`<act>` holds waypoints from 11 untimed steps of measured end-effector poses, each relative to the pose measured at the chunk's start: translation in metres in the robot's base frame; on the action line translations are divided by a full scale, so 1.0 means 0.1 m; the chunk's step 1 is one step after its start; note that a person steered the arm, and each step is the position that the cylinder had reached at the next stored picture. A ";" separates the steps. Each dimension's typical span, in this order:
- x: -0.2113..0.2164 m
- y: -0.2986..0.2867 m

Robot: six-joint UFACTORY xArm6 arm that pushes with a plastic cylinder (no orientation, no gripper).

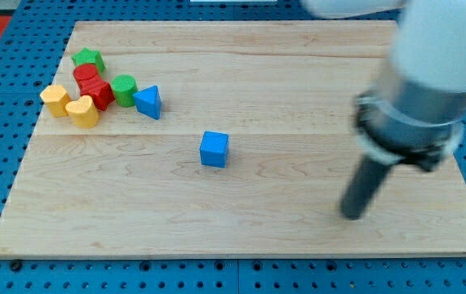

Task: Push the blue cube towards the top center of the board

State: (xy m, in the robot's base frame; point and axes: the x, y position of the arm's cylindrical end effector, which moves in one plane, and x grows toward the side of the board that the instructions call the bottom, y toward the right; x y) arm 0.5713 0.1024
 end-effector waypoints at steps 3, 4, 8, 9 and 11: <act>-1.17 -1.14; -1.43 -1.21; -1.92 -1.47; -2.40 -1.16; -2.73 -0.36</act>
